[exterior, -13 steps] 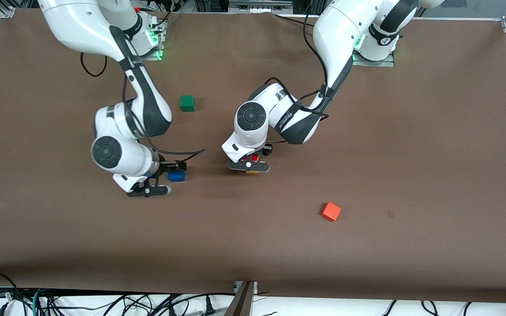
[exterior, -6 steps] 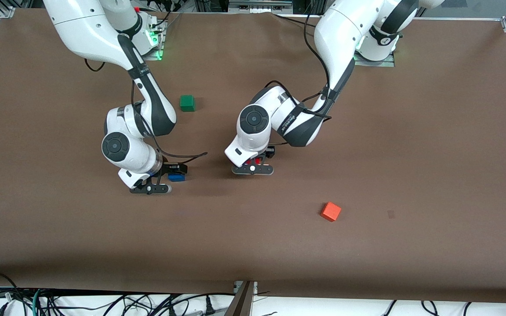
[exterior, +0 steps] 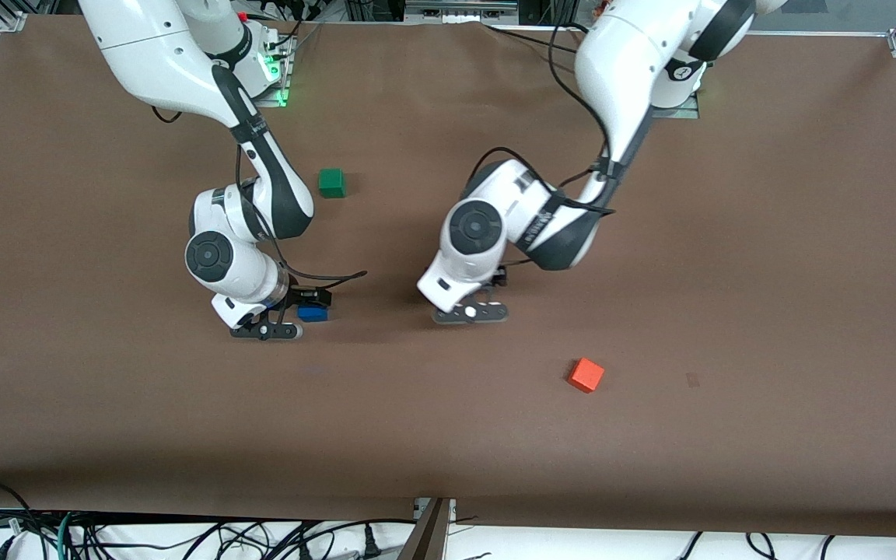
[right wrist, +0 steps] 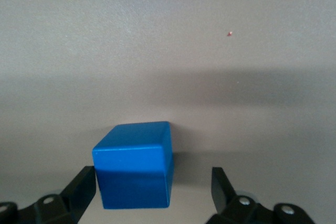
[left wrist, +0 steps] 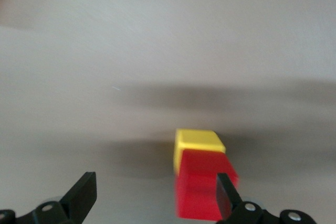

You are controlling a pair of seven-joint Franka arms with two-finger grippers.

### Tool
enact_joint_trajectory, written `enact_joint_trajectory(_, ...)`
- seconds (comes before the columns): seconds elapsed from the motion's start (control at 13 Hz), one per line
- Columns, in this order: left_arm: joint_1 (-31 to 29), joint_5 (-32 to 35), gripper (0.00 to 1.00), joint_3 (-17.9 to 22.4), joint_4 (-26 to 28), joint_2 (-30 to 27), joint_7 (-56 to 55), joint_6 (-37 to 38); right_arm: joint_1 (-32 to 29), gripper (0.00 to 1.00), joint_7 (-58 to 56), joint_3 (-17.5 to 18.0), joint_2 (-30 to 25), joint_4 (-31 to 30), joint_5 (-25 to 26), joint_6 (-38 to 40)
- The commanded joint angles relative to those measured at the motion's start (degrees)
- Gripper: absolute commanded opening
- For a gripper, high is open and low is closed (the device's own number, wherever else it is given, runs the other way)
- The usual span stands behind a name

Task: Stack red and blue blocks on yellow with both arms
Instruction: 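Open and withdraw the left gripper while the right gripper lifts blue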

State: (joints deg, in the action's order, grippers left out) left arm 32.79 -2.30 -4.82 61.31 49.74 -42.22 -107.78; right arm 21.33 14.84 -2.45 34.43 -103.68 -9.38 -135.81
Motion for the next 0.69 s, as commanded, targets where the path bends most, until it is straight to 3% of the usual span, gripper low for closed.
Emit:
enact_joint_trajectory(0.0,-6.7,-0.8,1.00,0.1,0.7,-7.3,1.9,4.4,0.7,0.95,2.9,0.1,-1.4,-1.8,-0.8,-1.1)
enact_joint_trajectory(0.31,-18.5,-1.0,1.00,-0.2,0.9,-16.8,7.3,6.2,0.9,0.83,2.7,0.1,-1.5,-1.7,-0.7,-1.0)
enact_joint_trajectory(0.62,-28.7,-1.1,1.00,-0.2,0.8,-23.7,19.4,17.0,1.0,0.48,2.8,0.1,-1.7,-1.1,-0.7,-0.7)
